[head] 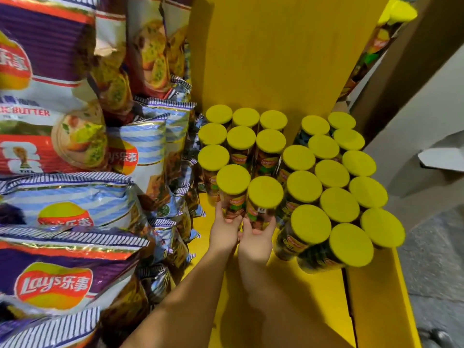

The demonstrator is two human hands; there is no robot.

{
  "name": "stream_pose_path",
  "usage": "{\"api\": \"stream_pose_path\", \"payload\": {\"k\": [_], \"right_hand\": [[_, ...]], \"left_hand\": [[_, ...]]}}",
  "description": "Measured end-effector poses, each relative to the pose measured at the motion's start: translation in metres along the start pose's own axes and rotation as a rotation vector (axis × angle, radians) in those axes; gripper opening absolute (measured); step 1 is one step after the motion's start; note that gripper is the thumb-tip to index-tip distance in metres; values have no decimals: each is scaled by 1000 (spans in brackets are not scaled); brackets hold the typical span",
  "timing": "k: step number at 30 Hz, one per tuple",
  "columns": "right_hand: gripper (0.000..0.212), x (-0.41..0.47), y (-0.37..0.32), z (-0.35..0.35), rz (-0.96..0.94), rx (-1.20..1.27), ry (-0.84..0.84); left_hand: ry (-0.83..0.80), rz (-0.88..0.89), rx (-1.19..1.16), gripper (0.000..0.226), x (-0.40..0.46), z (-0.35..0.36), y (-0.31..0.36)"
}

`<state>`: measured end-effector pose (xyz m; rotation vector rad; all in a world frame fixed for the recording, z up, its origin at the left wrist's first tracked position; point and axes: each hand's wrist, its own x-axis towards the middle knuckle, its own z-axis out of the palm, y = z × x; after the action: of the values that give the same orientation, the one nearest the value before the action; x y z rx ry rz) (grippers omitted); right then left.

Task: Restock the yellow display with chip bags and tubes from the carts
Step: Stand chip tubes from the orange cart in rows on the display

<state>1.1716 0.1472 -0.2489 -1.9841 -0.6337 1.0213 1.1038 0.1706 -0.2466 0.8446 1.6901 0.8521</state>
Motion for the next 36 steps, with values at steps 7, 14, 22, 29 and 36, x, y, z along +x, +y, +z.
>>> {"api": "stream_pose_path", "payload": {"k": [7, 14, 22, 29, 36], "right_hand": [[81, 23, -13, 12, -94, -84, -31], [79, 30, -27, 10, -74, -1, -110], [67, 33, -33, 5, -58, 0, -276], [68, 22, -41, -10, -11, 65, -332], [52, -39, -40, -52, -77, 7, -371]], "left_hand": [[26, -14, -37, 72, 15, 14, 11], [97, -168, -173, 48, 15, 20, 19], [53, -112, -184, 13, 15, 19, 35], [-54, -171, -270, 26, 5, 12, 40], [-64, -15, -133, 26, -62, -11, 50]]}}
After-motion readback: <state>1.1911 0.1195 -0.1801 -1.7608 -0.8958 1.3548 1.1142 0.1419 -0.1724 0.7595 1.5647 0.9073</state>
